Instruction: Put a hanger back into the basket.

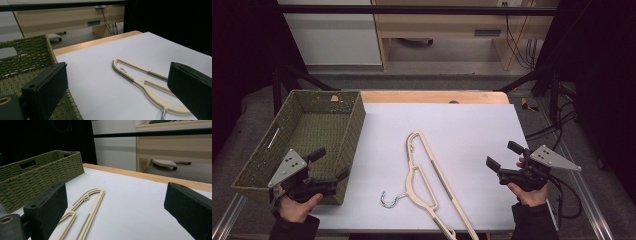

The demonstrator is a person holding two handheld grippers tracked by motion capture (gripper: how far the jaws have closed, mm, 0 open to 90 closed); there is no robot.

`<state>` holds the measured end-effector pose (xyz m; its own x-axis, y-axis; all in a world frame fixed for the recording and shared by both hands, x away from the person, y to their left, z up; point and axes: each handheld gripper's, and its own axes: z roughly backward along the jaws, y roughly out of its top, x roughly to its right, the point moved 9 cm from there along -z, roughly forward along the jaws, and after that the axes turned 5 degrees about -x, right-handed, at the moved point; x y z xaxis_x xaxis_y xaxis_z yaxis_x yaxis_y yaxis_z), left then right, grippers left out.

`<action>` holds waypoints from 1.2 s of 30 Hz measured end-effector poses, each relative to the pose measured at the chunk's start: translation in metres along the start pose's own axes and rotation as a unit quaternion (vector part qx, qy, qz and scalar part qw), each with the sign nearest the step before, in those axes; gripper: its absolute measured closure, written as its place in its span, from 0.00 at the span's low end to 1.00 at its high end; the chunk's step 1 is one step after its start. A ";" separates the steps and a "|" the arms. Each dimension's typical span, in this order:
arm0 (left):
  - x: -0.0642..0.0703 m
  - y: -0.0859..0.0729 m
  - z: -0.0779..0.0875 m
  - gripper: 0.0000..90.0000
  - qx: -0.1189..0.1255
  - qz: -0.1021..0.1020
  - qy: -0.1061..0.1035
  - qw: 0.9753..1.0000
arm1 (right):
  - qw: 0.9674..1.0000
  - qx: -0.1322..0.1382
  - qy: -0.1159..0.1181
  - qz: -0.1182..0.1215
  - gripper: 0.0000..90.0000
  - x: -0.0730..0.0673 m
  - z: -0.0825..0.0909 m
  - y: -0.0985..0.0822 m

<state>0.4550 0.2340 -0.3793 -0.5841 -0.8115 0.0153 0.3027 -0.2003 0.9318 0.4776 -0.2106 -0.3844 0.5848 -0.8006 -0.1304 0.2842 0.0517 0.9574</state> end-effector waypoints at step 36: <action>0.075 -0.054 -0.086 0.13 -0.146 -0.049 -0.096 0.983 | 0.999 -0.027 0.024 0.019 0.07 -0.021 -0.013 -0.008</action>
<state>0.4599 0.1365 -0.4596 -0.7442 -0.6675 0.0239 0.4240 -0.4444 0.7891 0.4732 -0.1862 -0.3926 0.6318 -0.7677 -0.1069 0.3007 0.1157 0.9467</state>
